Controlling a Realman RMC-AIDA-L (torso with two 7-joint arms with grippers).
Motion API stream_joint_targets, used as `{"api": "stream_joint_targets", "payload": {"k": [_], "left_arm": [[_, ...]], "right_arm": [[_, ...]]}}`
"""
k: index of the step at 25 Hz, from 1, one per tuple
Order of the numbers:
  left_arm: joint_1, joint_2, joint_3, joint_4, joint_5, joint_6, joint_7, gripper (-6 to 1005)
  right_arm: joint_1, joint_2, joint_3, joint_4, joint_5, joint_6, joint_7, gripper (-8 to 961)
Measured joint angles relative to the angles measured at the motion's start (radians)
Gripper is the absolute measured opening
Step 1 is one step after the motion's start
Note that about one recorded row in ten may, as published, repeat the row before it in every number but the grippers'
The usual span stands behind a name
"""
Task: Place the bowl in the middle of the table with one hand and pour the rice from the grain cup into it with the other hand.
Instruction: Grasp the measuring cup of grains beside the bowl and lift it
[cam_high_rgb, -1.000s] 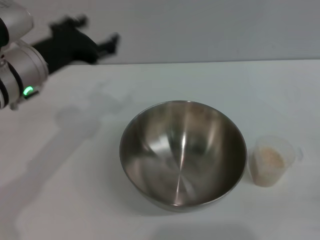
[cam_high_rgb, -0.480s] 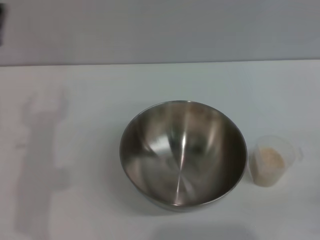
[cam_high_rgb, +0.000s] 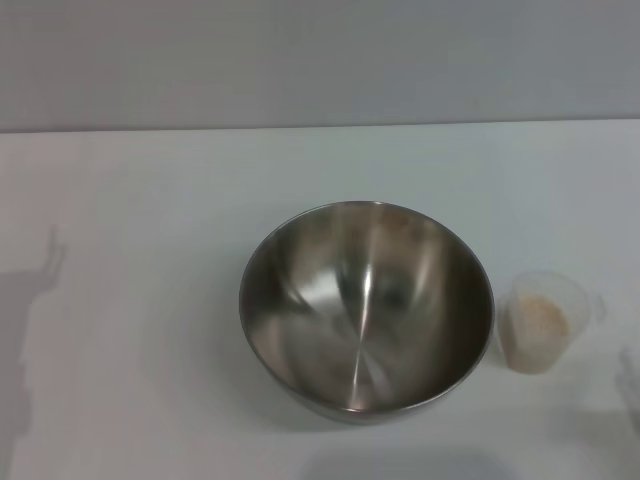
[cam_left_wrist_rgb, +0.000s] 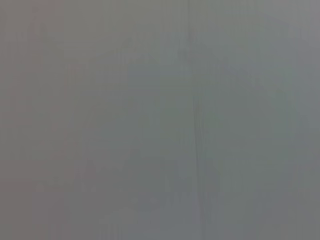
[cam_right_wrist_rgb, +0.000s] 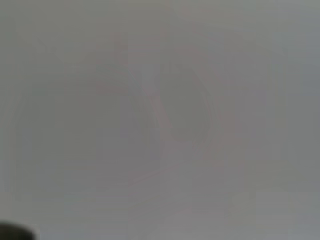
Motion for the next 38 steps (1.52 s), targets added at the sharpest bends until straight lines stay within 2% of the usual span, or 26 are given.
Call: {"api": "stream_joint_targets", "payload": {"k": [21,38], "left_arm": [[-0.012,0.000,0.013,0.043,0.006,-0.029,0.027,834],[-0.004,-0.001,0.016,0.067,0.013,-0.031,0.030,834]], "right_arm": [[0.089,0.000,-0.007,0.028,0.000,0.208,-0.028,715],[0.122,0.000,0.004,0.022,0.009,0.245,0.003,715]]}}
